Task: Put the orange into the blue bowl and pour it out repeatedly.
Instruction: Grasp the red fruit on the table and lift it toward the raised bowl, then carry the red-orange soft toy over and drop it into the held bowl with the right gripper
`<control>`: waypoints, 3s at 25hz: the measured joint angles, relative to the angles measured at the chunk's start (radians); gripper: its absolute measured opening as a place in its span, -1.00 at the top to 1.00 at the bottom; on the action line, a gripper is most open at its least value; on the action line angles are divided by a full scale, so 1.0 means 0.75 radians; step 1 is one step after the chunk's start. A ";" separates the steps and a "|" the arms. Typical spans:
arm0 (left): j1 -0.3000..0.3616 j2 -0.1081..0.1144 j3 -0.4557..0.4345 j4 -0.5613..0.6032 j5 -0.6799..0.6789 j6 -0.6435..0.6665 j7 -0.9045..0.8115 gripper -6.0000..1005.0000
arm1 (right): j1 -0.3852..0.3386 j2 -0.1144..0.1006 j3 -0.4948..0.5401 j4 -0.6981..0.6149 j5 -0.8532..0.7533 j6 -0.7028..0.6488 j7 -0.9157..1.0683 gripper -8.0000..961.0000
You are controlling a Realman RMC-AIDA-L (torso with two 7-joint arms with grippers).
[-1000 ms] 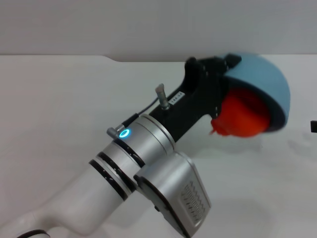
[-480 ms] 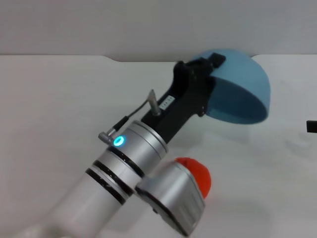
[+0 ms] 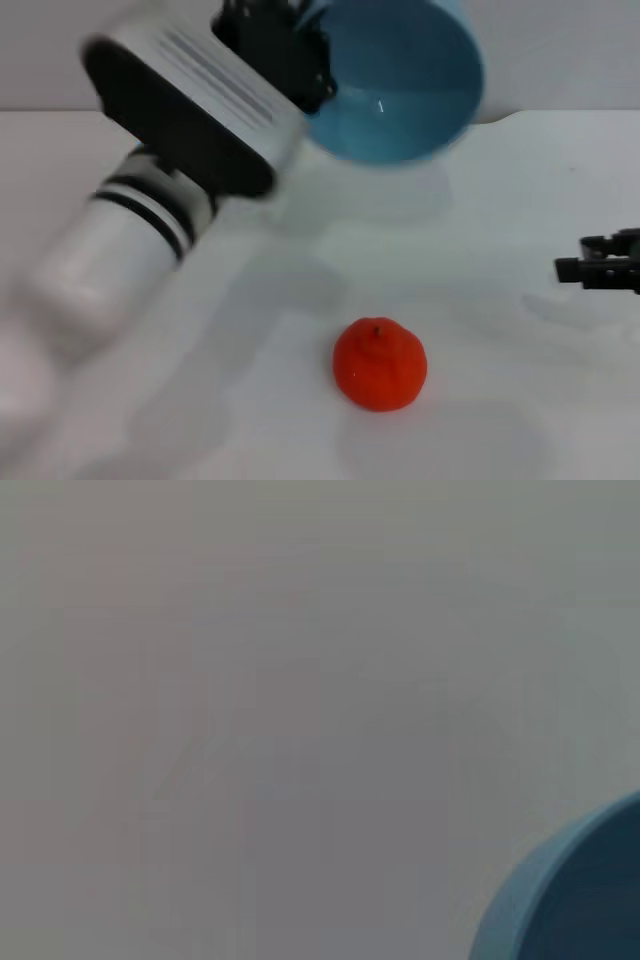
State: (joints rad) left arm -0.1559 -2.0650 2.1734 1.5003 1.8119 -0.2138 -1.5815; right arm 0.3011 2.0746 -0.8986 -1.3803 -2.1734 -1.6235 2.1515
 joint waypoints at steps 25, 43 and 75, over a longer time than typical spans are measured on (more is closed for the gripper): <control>-0.355 0.027 -1.558 -0.061 0.798 2.364 -1.429 0.99 | 0.161 0.001 -0.812 0.118 0.036 0.399 -0.134 -0.10; -0.374 0.013 -1.514 0.006 0.914 2.474 -1.444 0.99 | 0.230 0.006 -1.028 0.370 0.055 0.629 -0.110 -0.09; -0.532 0.007 -1.033 -0.113 0.920 2.436 -1.566 0.99 | 0.008 0.002 -0.485 -0.168 0.353 0.290 -0.319 0.80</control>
State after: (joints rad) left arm -0.5552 -2.0598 1.3987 1.4159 2.5020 1.6129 -2.7562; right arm 0.3074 2.0763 -1.2623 -1.5067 -1.9087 -1.4062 1.9122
